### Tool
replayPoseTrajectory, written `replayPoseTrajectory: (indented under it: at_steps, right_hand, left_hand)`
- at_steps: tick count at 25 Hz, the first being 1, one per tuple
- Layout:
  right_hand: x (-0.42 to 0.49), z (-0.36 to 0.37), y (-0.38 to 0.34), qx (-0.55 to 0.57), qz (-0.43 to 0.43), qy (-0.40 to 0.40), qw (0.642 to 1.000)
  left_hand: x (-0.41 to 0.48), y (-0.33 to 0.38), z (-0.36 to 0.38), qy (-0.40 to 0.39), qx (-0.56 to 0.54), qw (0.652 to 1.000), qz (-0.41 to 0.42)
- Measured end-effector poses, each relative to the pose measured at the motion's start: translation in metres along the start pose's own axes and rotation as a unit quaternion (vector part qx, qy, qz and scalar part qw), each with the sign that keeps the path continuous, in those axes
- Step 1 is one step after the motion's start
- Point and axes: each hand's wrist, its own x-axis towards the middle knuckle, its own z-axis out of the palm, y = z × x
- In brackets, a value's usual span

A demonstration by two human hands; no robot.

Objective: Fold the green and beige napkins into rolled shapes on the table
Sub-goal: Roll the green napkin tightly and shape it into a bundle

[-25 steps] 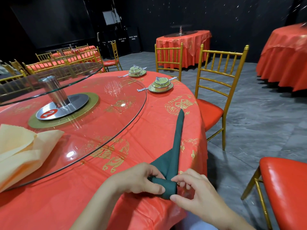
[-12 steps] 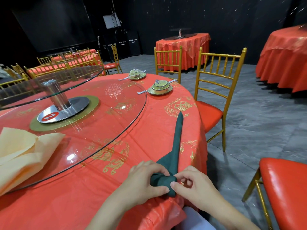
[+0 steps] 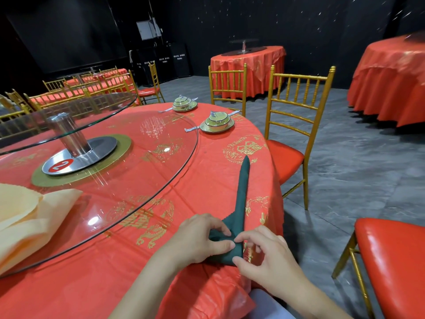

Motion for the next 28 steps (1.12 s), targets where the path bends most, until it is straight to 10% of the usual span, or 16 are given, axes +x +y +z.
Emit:
replayPoseTrajectory:
  at_steps: [5,23,28]
  right_hand:
    - [0.019,-0.003,0.002,0.034,0.026,0.011,0.999]
    - [0.029,-0.006,0.022,-0.020,-0.006,-0.015,1.000]
    - [0.041,-0.009,0.025,-0.017,0.016,0.017,1.000]
  left_hand:
    - [-0.024,-0.005,0.015,0.146,0.000,0.989,0.028]
    - [0.030,-0.019,0.010,-0.016,-0.043,0.999,0.005]
    - [0.029,-0.014,0.017,0.139,-0.012,0.990,0.037]
